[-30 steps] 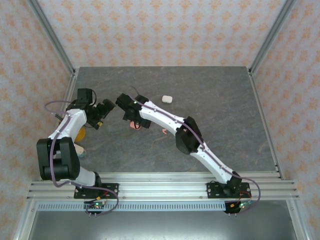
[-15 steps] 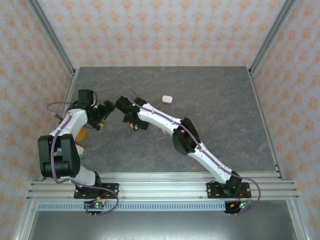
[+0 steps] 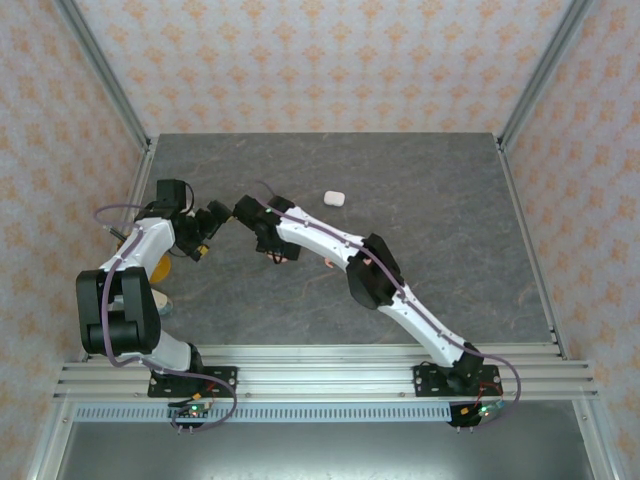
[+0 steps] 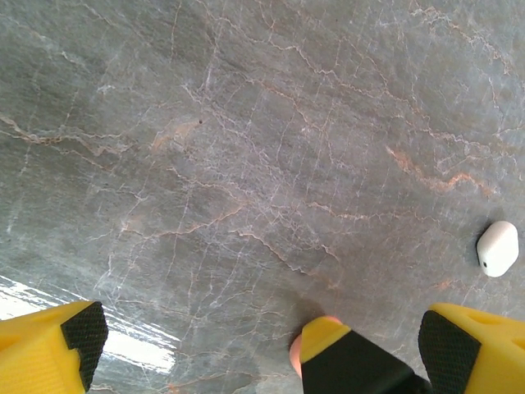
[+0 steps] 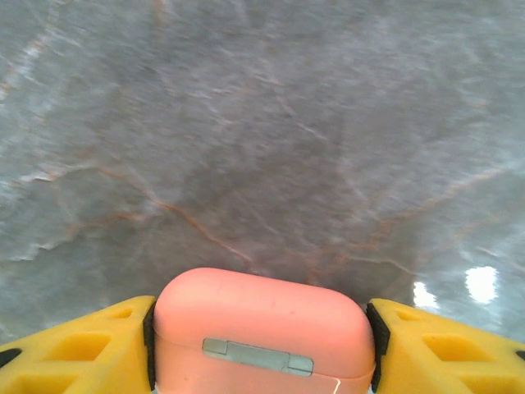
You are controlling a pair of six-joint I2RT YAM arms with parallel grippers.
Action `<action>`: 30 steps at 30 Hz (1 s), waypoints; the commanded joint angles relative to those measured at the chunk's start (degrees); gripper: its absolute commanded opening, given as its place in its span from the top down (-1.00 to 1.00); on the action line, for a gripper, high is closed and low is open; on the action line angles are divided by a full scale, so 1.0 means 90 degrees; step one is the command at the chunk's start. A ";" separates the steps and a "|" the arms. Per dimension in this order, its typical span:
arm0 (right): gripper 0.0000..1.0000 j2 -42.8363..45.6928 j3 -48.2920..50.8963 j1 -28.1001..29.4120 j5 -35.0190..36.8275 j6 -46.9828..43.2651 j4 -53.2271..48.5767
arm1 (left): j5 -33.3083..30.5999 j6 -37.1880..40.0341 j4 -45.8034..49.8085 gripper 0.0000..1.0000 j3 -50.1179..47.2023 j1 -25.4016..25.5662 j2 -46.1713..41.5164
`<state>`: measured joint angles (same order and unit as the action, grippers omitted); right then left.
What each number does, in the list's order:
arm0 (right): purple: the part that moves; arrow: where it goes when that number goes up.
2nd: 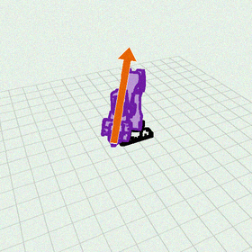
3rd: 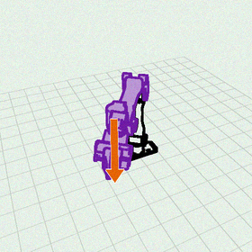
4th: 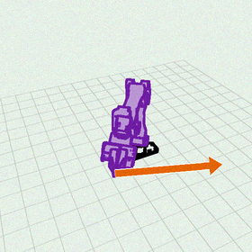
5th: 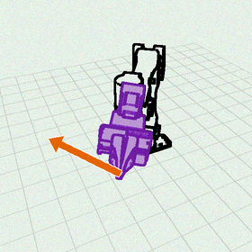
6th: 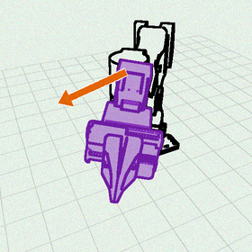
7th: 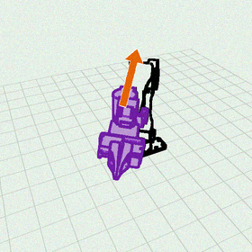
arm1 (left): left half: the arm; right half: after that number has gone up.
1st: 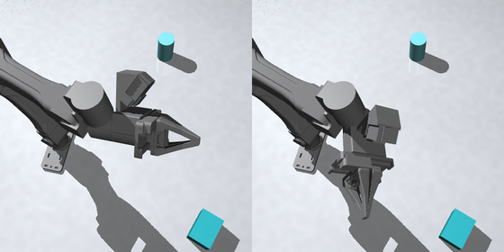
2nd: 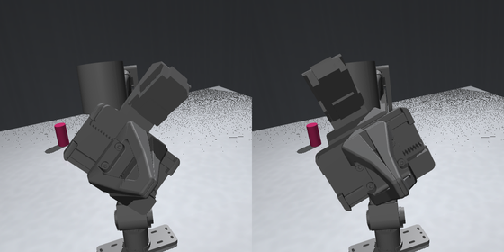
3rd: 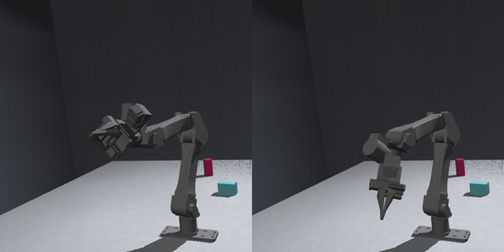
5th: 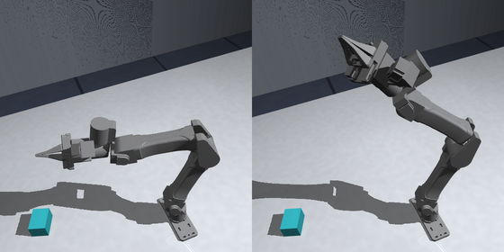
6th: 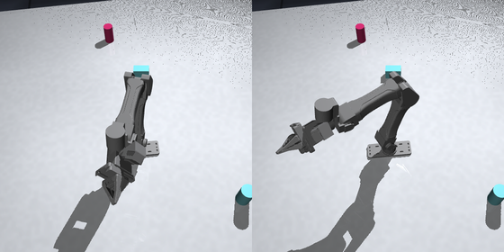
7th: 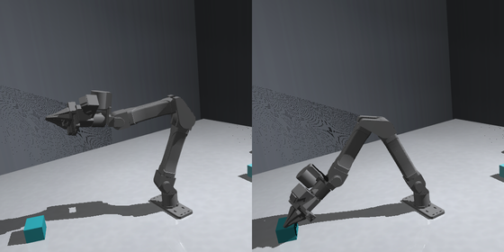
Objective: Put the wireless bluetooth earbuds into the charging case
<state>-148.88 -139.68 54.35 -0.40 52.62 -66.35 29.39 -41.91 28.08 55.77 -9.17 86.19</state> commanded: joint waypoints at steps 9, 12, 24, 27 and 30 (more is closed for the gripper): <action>-0.49 0.0480 0.0928 0.0034 0.0125 -0.0222 -0.0081 | 0.0065 0.0056 -0.0026 -1.00 -0.0093 -0.0059 -0.0085; -0.53 0.0443 0.0945 0.0037 0.0085 -0.0202 -0.0070 | 0.0055 0.0067 -0.0004 -1.00 -0.0093 -0.0063 -0.0095; -0.24 0.0629 0.1440 0.0032 -0.0230 0.0090 0.0259 | 0.0102 0.0060 0.0025 -1.00 -0.0001 -0.0065 -0.0075; -0.09 0.0753 0.1515 0.0032 -0.0202 0.0110 0.0353 | 0.0130 0.0057 0.0029 -1.00 -0.0015 -0.0065 -0.0065; -0.01 0.0876 0.1552 -0.0010 -0.0189 0.0120 0.0416 | 0.0162 0.0057 -0.0003 -1.00 -0.0044 -0.0065 -0.0070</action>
<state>-142.52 -127.11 54.28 -1.32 53.08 -62.30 29.85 -41.91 28.05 55.77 -9.17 86.19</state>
